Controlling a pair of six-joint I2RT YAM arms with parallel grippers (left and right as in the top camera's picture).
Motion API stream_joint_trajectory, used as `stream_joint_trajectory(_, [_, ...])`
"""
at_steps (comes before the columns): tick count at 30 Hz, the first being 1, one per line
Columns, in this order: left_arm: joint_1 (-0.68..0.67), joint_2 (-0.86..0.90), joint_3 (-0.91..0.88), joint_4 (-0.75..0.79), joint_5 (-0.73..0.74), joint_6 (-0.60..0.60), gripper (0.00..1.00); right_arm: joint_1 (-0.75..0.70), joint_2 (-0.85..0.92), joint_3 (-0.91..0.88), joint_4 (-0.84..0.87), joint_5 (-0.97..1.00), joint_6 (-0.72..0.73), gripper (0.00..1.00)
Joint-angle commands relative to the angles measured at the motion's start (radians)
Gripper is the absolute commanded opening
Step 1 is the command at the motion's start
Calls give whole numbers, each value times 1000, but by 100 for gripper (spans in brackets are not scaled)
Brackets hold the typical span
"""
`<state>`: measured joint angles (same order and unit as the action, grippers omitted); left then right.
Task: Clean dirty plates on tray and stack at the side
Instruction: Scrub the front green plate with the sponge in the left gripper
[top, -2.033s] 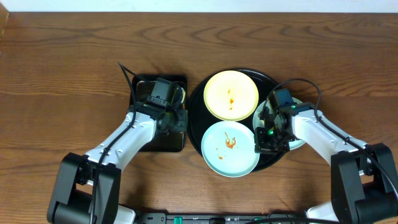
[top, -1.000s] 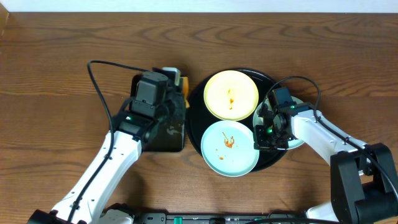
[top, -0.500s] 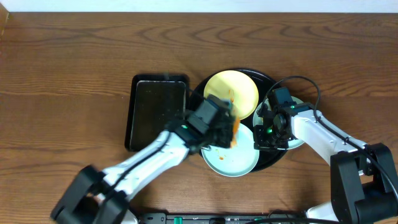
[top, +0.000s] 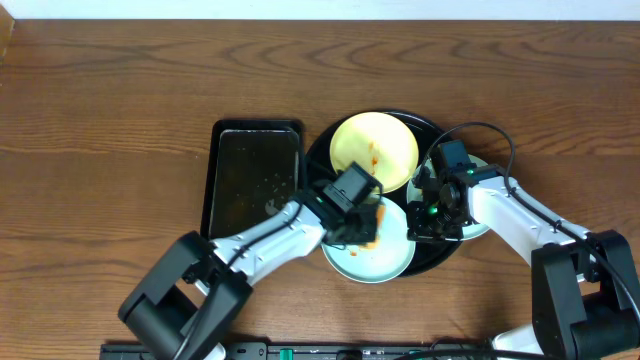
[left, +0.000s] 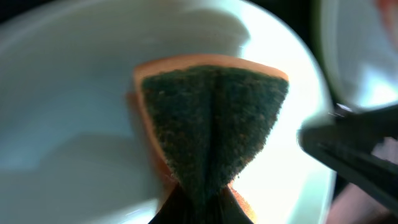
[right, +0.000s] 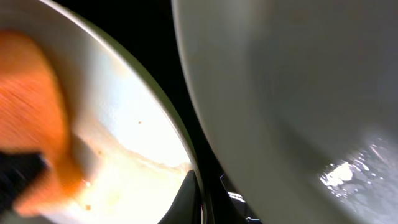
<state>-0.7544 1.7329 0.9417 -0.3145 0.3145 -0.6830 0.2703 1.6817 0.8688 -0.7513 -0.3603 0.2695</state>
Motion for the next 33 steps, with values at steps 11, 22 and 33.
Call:
stream_joint_trajectory(11, [48, -270, 2, -100, 152, 114, 7, 13, 11, -1, -1, 64, -5, 1])
stream_joint_trajectory(22, [-92, -132, -33, -105, -3, 135, 8, 13, 11, -1, -12, 64, -5, 1])
stream_joint_trajectory(33, [-55, -60, -15, -138, -363, 156, 8, 13, 11, -1, -24, 65, -5, 1])
